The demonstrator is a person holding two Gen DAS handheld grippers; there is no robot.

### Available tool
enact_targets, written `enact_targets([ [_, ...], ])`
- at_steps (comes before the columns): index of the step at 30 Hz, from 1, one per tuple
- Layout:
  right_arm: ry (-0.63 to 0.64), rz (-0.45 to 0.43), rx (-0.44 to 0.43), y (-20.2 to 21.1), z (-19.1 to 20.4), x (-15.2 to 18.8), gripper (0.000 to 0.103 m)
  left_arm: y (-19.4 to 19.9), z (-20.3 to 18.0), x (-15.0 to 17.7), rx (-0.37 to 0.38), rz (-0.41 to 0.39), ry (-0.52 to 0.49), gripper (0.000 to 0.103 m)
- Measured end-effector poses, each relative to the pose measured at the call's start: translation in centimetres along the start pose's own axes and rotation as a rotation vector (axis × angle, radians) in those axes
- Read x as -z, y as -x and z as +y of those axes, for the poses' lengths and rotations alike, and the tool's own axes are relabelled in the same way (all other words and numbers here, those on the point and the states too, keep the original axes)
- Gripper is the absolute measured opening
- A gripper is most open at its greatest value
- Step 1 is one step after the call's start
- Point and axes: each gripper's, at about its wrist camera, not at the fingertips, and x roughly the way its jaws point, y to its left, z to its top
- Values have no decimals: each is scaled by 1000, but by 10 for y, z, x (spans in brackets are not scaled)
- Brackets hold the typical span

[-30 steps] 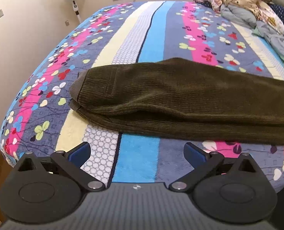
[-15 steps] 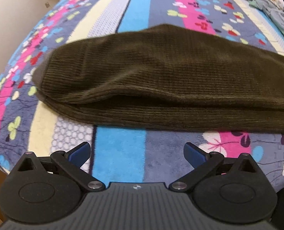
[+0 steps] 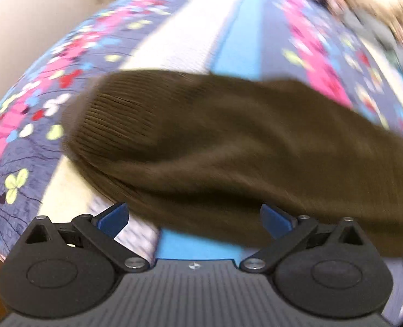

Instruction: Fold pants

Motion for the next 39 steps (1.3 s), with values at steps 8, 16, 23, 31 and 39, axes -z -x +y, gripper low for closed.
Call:
enact_targets([
  [8,-306,-83,81,-31,-82,-14,96,-44,49,-48,12,5,136,103],
  [16,-563,-175,121,-55,-155,-14,96,-77,39,-40,120,60,206,103],
  [23,-689,-179,85,-102,-178,-36,96,-90,33,-47,23,70,303,103],
  [31,-609,-195,166,-93,-170,-55,9,-64,44,-47,26,46,323,7],
  [39,-593,-293,28,-30,-172,-64,8,-41,60,-53,87,22,356,4],
])
